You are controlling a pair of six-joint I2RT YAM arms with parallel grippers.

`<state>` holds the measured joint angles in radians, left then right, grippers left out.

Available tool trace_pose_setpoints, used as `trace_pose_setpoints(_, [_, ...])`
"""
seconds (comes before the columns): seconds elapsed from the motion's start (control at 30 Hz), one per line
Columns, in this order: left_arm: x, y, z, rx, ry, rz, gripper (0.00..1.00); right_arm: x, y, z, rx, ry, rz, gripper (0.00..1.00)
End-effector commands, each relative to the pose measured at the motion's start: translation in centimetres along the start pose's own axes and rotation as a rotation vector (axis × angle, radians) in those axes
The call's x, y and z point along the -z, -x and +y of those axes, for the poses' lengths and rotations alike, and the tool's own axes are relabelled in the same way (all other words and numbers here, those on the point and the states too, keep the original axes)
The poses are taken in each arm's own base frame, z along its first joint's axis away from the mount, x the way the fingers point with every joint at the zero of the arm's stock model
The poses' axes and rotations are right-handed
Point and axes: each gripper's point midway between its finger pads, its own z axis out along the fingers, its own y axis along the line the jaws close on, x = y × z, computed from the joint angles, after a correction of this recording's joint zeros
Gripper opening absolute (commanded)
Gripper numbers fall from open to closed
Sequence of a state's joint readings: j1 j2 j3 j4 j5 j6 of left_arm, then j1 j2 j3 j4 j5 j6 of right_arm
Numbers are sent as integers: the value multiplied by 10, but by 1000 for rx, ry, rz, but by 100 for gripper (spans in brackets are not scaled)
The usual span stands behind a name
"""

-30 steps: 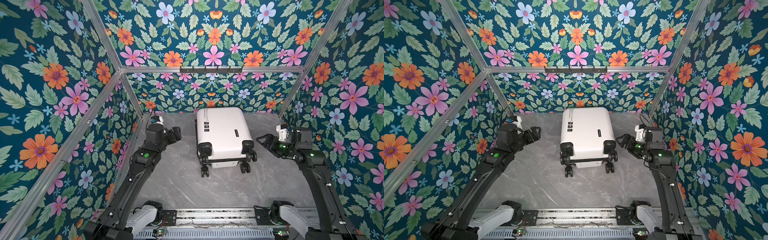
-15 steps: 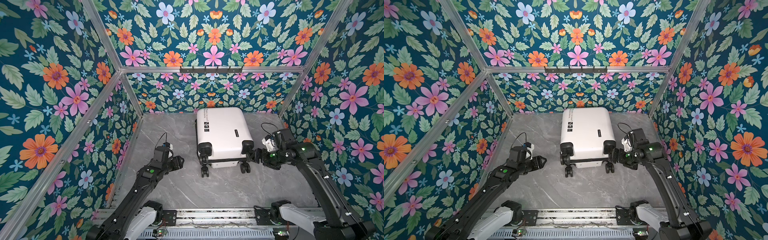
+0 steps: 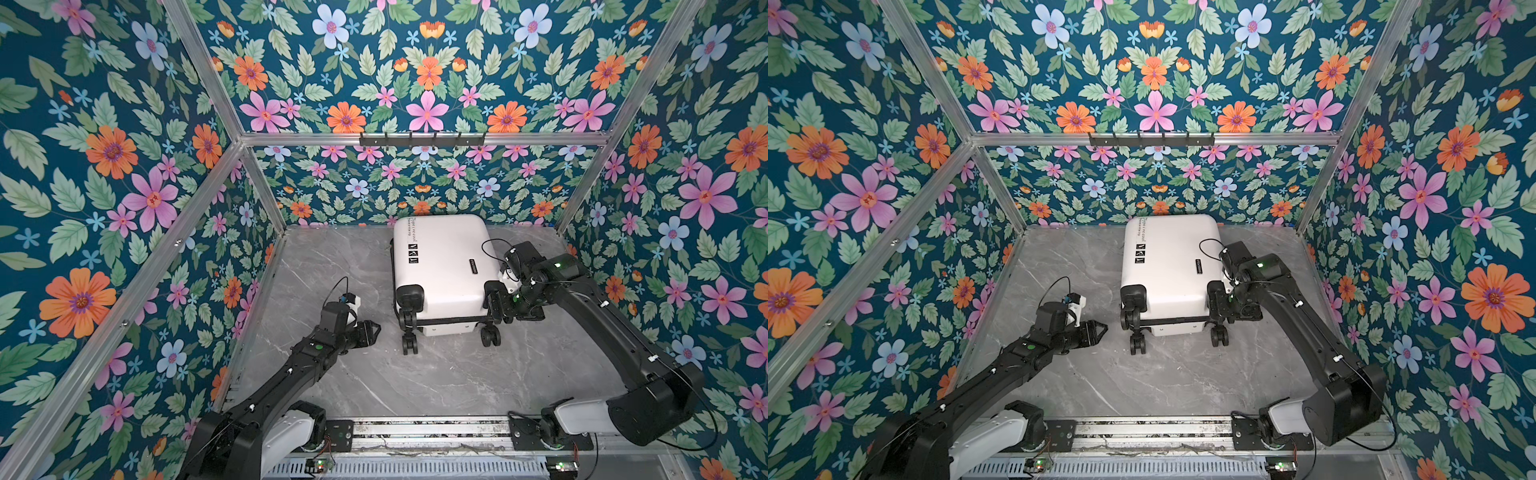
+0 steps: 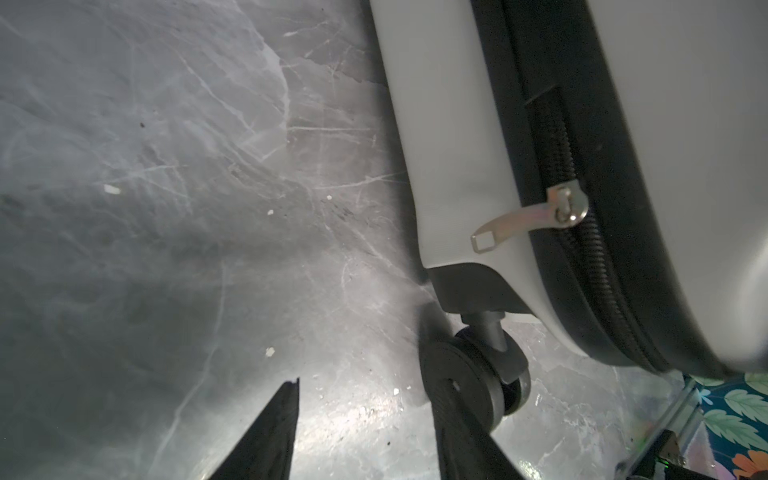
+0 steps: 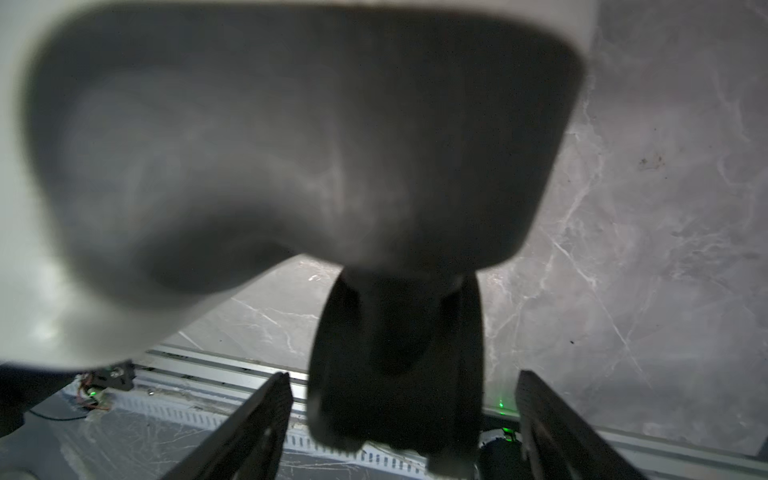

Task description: Pack the luggage

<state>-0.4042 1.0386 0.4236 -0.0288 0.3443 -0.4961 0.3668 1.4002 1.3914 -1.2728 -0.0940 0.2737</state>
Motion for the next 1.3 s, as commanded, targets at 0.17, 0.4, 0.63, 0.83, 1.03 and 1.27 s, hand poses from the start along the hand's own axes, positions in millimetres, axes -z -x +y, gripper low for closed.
trace_pose_setpoints(0.17, [-18,24,-27,-179,-61,-74,50,-10,10,-4,43,-34,37,68])
trace_pose_setpoints(0.4, [-27,26,-47,-266,-124,-62,35,-4,14,-5,28,-11,17,44])
trace_pose_setpoints(0.63, [-19,26,-58,-325,-127,-95,40,-7,17,-7,9,13,20,35])
trace_pose_setpoints(0.83, [-34,23,-51,-395,-25,-54,38,-4,19,-5,7,29,11,35])
trace_pose_setpoints(1.03, [-35,33,-39,-450,95,-92,36,-3,21,-6,12,32,7,35])
trace_pose_setpoints(1.27, [-43,38,-42,-513,98,-78,26,-1,22,-8,14,34,3,35])
